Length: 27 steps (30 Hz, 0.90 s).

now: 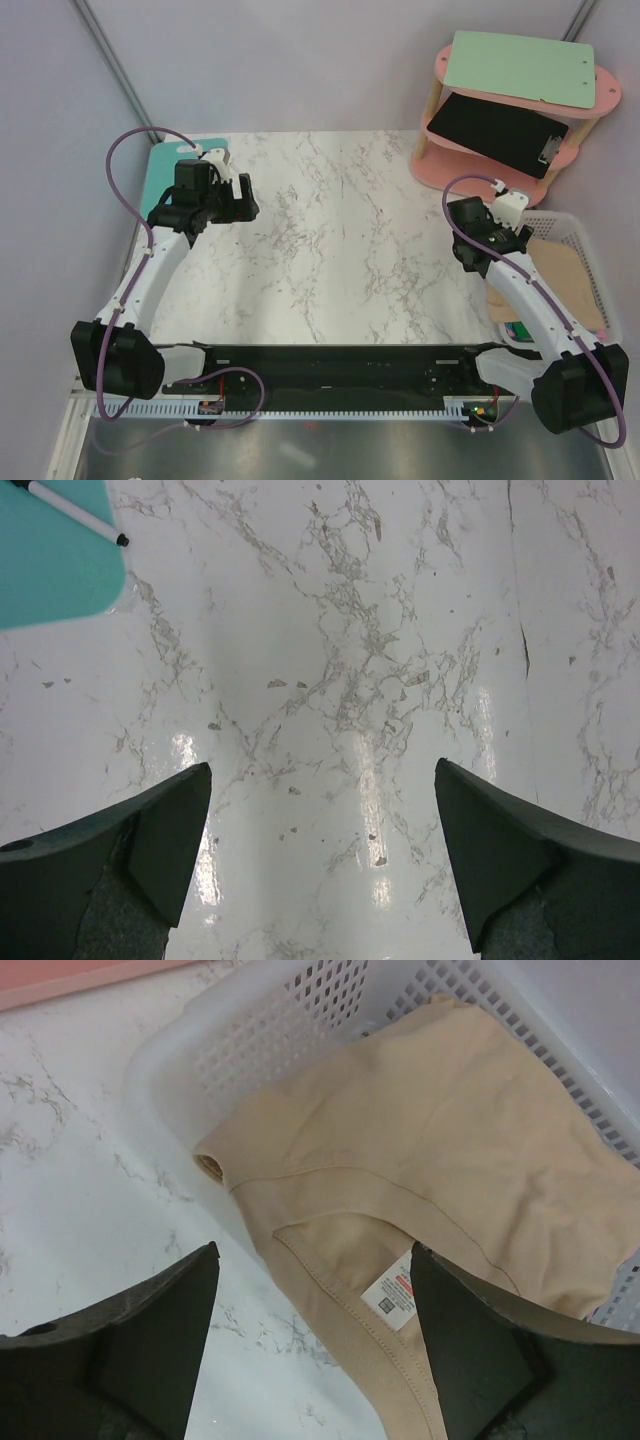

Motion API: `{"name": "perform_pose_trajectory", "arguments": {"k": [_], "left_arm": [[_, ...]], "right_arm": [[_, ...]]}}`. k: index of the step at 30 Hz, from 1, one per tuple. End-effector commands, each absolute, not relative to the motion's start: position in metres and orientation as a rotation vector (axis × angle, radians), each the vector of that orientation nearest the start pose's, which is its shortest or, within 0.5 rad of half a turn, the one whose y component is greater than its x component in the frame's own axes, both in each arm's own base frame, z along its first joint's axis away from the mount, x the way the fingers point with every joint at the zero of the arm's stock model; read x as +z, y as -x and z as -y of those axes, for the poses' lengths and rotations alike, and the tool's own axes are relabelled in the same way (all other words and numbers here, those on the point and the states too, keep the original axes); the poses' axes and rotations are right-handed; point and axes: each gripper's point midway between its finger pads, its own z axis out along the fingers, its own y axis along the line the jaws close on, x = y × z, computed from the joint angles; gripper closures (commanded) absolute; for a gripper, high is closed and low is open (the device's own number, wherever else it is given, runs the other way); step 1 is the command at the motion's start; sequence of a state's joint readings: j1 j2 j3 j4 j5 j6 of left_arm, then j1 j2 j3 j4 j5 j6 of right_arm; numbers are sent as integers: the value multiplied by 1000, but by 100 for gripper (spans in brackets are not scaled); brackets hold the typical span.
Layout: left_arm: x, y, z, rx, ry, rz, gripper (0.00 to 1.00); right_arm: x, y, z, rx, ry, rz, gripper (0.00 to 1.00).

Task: Fold and stack the t-shirts
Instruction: Grab crumpled tshirt from bin with the right arm

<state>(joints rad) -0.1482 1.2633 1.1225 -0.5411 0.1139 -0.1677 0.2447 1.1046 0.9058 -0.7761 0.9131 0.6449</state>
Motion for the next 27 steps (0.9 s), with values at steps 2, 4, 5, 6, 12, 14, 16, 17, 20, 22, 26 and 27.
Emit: {"name": "perform_pose_trajectory", "arguments": {"k": [2,4,5,6,12,14,16,17,20,22,26,27], "left_arm": [[210,-353,80,-309,-7,-2233,0],[209,-354,79,-304,-5,-2233,0],[208,-354,79,-301,-5,-2235,0],[207,-354,77,-292,-1,-2237,0],[204,-354,75,-275,5,-2245,0],[204,-354,74,-269,8,-2248,0],[204,-354,74,-266,10,-2248,0],[204,-354,73,-263,11,-2246,0],[204,-353,74,-273,11,-2248,0],[205,-353,76,-283,6,-2247,0],[204,-353,76,-286,4,-2249,0],[205,-352,76,-285,5,-2247,0]], "right_arm": [[162,-268,63,-679,-764,-2043,16],[158,-268,66,-687,-768,-2045,22],[156,-268,66,-677,-774,-2049,27],[155,-270,65,-670,-779,-2048,27],[136,-275,67,-663,-811,-2074,74],[136,-277,66,-649,-803,-2075,80],[139,-281,61,-594,-788,-2074,85],[148,-281,60,-567,-762,-2062,92],[174,-288,46,-443,-698,-2019,100],[197,-290,41,-407,-673,-1960,100],[221,-303,21,-355,-591,-1936,100],[233,-308,14,-337,-561,-1925,100]]}}
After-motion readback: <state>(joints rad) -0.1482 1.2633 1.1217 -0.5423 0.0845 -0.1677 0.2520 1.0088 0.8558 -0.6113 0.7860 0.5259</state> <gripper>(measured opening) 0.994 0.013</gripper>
